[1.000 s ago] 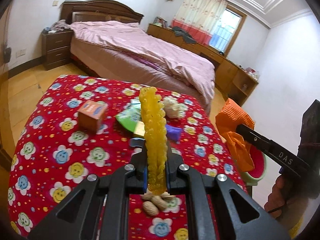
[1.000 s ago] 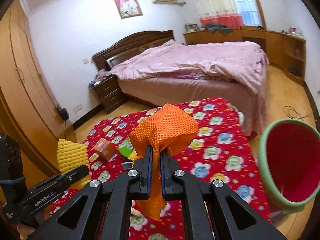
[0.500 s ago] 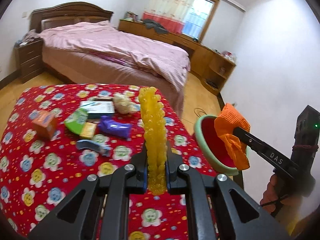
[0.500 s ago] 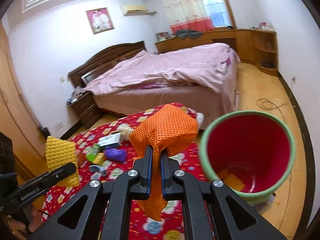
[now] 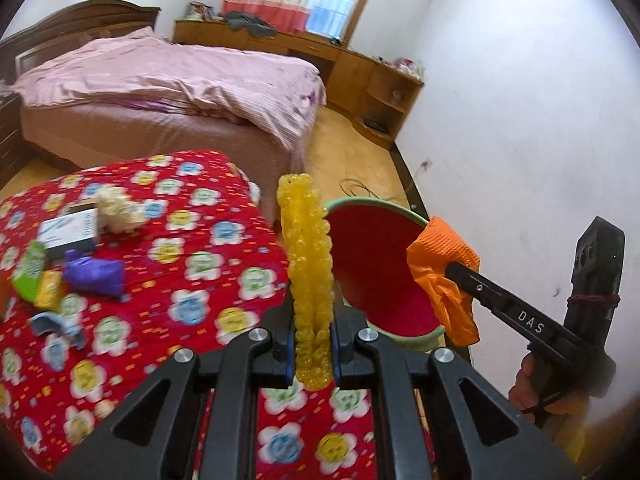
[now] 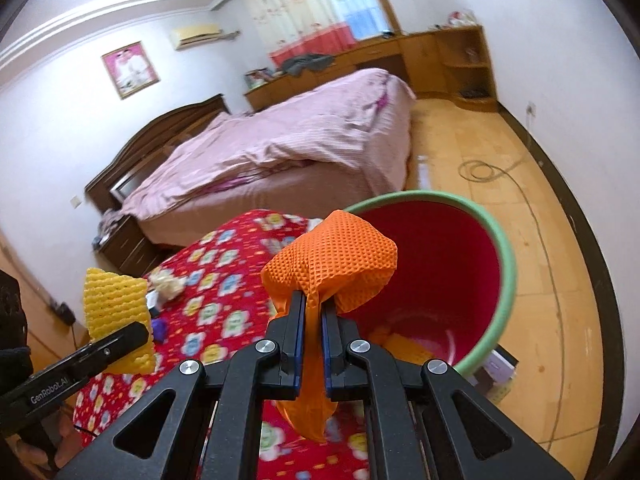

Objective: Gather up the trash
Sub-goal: 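Open the left tool over the bin while the right tool drops the orange mesh bag in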

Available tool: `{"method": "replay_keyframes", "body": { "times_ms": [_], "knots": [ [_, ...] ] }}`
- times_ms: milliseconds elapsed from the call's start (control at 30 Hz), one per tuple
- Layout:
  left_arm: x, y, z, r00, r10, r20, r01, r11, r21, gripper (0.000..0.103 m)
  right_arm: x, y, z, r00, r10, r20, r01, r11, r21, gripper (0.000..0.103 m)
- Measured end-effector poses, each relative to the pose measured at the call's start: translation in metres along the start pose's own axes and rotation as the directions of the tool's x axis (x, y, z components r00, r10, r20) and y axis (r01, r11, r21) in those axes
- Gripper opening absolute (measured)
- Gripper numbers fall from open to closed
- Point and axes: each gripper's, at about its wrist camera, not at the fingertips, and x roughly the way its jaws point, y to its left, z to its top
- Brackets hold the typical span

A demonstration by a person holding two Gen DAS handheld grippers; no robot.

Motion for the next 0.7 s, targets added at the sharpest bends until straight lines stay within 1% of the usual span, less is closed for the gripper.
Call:
{"method": "replay_keyframes", "body": {
  "times_ms": [167,400,533,600,667,700],
  "knots": [
    [0.039,-0.022,0.006,0.999,-0.017,-0.052,0.019,0.999,0.035,0.012,0.015,-0.035,0.007,0.999,-0.042,-0.015,0.043,0.998,0.042,0.008],
    [0.091,-0.040,0.011,0.992,-0.024,-0.125,0.030,0.998,0.049,0.012,0.037,-0.066,0.013,0.997,-0.038,-0.068,0.044,0.995,0.092,0.010],
    [0.109,-0.049,0.012,0.987,-0.044,-0.153,0.053,0.997,0.058,0.012,0.039,-0.075,0.015,0.997,-0.034,-0.073,0.041,0.994,0.098,0.010],
    [0.115,-0.054,0.012,0.985,-0.043,-0.166,0.055,0.996,0.067,0.018,0.038,-0.076,0.017,0.997,-0.035,-0.067,0.042,0.995,0.096,0.010],
    [0.119,-0.056,0.011,0.984,-0.035,-0.173,0.047,0.997,0.066,0.037,0.038,-0.076,0.018,0.998,-0.032,-0.061,0.038,0.994,0.098,0.011],
    [0.121,-0.055,0.011,0.985,-0.031,-0.172,0.042,0.997,0.065,0.040,0.037,-0.076,0.018,0.998,-0.031,-0.059,0.037,0.994,0.099,0.012]
  ]
}}
